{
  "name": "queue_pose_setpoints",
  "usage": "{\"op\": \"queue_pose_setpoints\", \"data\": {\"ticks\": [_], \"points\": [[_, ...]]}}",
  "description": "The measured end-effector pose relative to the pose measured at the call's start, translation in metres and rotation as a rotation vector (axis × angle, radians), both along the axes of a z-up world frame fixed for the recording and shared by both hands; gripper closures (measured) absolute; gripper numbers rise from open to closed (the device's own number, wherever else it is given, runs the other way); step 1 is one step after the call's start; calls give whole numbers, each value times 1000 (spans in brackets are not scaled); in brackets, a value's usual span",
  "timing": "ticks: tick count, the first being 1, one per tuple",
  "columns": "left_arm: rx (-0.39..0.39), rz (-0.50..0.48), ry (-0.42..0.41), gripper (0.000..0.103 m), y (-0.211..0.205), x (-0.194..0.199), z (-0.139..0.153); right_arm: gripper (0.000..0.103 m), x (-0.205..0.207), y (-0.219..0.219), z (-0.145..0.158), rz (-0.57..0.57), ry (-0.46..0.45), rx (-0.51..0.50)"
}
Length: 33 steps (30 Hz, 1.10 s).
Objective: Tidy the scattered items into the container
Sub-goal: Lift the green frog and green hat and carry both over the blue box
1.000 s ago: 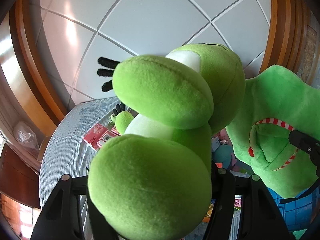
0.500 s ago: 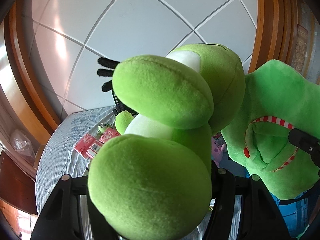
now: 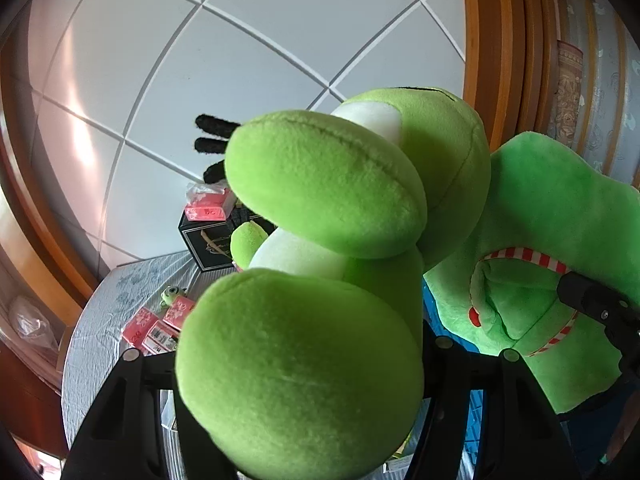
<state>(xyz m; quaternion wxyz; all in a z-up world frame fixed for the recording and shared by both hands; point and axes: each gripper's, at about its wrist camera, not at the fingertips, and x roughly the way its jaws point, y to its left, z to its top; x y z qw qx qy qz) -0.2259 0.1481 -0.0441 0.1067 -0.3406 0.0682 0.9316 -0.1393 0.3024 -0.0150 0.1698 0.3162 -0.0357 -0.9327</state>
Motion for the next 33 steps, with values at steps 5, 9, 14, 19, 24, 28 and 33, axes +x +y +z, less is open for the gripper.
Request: {"op": "queue_pose_setpoints", "data": {"ticks": [5, 9, 14, 19, 24, 28, 33], "points": [[-9, -54, 17, 41, 42, 2, 8, 92, 3, 27, 8, -30, 16, -11], [-7, -97, 23, 41, 78, 6, 12, 92, 6, 50, 16, -57, 32, -20], [-11, -162, 30, 41, 124, 8, 17, 92, 12, 81, 25, -104, 49, -29], [-24, -232, 29, 41, 174, 15, 19, 92, 18, 115, 33, -158, 64, -30], [-22, -294, 6, 41, 219, 17, 13, 92, 25, 141, 37, -210, 71, -29], [-29, -345, -10, 41, 256, 22, 9, 92, 30, 157, 34, -246, 68, -32], [-35, -400, -21, 41, 301, 21, 7, 92, 36, 182, 30, -295, 58, -31]]}}
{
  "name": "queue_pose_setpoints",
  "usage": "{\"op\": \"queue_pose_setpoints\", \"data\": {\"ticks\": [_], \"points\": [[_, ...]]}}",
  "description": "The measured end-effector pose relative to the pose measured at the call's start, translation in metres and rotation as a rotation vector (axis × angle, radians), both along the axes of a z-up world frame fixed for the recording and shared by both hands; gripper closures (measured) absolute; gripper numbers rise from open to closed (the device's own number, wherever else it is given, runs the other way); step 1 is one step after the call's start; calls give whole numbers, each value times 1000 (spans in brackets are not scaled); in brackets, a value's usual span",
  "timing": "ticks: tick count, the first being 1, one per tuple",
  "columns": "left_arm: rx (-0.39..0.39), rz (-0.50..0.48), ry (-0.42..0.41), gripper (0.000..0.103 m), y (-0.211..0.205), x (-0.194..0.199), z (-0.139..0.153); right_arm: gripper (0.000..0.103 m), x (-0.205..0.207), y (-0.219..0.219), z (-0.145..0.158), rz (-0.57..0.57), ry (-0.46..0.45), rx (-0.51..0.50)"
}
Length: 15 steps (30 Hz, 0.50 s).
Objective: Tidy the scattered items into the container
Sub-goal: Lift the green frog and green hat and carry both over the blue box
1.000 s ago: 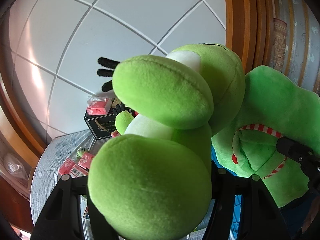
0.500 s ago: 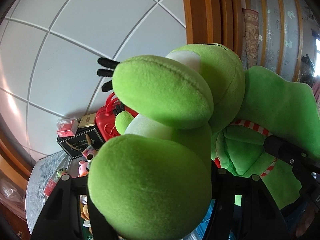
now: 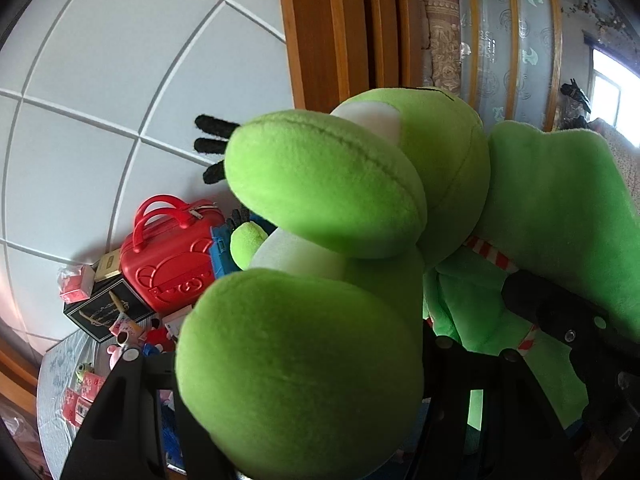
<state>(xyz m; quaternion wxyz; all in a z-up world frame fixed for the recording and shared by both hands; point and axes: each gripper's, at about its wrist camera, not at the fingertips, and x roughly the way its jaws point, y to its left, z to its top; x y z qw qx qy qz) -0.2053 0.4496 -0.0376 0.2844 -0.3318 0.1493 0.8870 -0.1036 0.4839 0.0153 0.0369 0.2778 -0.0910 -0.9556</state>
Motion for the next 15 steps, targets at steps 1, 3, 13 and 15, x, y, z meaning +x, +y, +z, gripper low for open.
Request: {"op": "queue_pose_setpoints", "data": {"ticks": [1, 3, 13, 15], "points": [[-2, -11, -3, 41, 6, 0, -1, 92, 1, 6, -1, -9, -3, -2], [-4, -29, -10, 41, 21, -3, -1, 92, 0, 16, -5, -25, -9, -5], [-18, -107, -32, 41, 68, -12, -9, 92, -9, 57, -13, -106, -41, -1], [-20, -117, -34, 41, 79, -17, -9, 92, -14, 64, -15, -116, -47, -1]]}}
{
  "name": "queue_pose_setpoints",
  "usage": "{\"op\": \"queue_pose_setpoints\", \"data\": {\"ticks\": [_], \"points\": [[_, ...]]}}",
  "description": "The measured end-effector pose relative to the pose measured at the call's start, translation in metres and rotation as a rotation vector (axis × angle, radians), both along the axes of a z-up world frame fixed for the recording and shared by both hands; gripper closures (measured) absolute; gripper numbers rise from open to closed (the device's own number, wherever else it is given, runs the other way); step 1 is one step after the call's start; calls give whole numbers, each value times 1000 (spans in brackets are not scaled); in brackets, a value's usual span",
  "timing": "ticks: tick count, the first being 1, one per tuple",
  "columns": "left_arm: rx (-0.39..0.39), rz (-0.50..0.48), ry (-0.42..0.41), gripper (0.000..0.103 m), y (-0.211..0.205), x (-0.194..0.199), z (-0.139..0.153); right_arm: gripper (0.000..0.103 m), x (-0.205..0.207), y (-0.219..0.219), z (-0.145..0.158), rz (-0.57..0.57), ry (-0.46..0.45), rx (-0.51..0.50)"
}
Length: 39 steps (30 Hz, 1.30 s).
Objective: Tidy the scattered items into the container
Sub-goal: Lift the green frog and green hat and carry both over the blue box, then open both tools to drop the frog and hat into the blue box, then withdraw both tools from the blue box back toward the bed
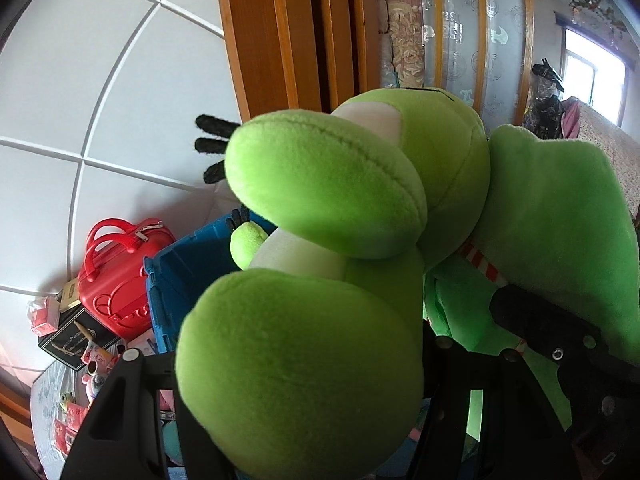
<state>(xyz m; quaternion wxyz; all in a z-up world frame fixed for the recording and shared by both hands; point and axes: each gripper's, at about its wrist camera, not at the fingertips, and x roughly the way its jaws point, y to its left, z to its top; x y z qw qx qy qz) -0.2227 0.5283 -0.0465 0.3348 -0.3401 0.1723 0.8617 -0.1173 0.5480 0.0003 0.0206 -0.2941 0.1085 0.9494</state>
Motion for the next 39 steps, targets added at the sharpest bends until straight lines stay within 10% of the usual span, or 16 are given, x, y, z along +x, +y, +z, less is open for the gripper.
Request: {"op": "queue_pose_setpoints", "data": {"ticks": [18, 22, 23, 25, 28, 39], "points": [[-4, -15, -29, 39, 41, -33, -14, 92, -37, 27, -11, -23, -19, 23], [1, 7, -43, 6, 41, -40, -18, 88, -37, 27, -9, -47, -11, 66], [-6, 22, -50, 0, 40, -43, -20, 85, -38, 29, -10, -68, -17, 82], [8, 32, -75, 0, 34, -49, -21, 38, -37, 36, -10, -156, -32, 106], [30, 65, -91, 0, 22, -56, -20, 0, -31, 54, -13, -200, -20, 31], [27, 124, -57, 0, -18, -46, -14, 1, -22, 25, -18, -123, -25, -11]]}}
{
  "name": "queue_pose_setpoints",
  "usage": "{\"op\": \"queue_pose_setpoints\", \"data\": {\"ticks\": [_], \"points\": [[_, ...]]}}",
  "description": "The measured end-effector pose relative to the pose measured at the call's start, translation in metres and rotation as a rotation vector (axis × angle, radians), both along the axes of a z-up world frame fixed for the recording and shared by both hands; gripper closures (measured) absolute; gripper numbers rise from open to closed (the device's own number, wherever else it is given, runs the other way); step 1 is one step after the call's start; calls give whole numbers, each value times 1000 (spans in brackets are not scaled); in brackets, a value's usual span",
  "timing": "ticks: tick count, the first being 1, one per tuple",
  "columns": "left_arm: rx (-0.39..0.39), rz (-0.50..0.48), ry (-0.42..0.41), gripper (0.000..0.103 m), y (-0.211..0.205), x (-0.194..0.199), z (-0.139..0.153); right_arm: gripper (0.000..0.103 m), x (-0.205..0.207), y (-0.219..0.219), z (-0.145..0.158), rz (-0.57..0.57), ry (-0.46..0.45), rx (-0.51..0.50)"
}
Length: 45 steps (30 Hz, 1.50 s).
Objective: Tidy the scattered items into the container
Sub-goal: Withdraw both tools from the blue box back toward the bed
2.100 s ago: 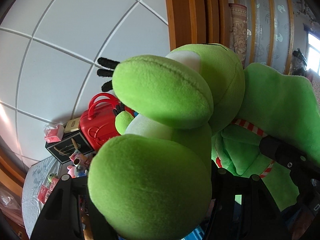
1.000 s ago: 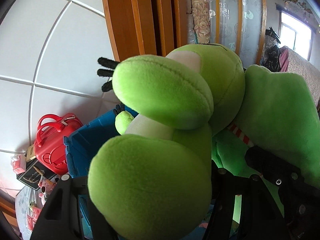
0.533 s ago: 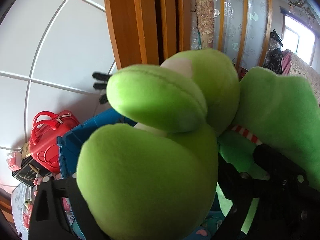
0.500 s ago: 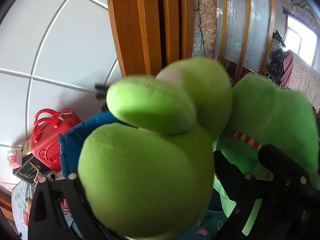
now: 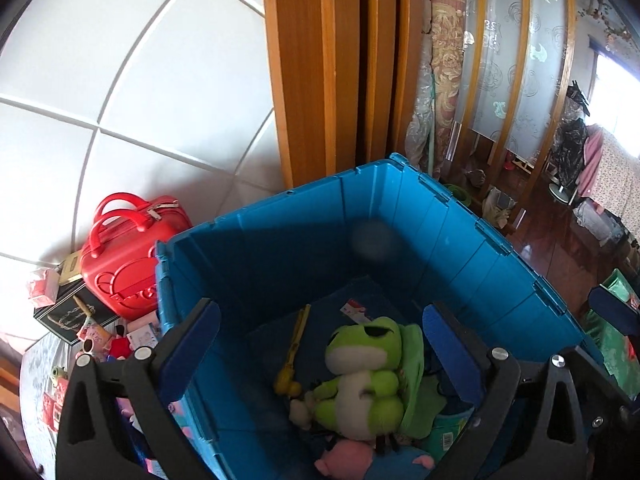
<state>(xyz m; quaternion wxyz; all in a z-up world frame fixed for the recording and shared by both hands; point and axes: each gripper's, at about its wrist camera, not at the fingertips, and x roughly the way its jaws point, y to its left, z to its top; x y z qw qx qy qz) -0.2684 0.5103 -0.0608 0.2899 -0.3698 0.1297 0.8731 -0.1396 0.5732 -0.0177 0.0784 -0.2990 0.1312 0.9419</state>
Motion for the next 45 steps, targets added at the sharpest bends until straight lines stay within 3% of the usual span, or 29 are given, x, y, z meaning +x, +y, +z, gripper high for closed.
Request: {"op": "queue_pose_setpoints", "data": {"ticks": [18, 33, 45], "points": [[26, 129, 12, 0, -95, 27, 15, 0, 16, -61, 12, 99, 2, 30], [34, 310, 20, 0, -221, 44, 19, 0, 24, -146, 7, 219, -36, 46], [16, 460, 7, 0, -309, 59, 2, 0, 25, -216, 7, 322, -57, 64]]}}
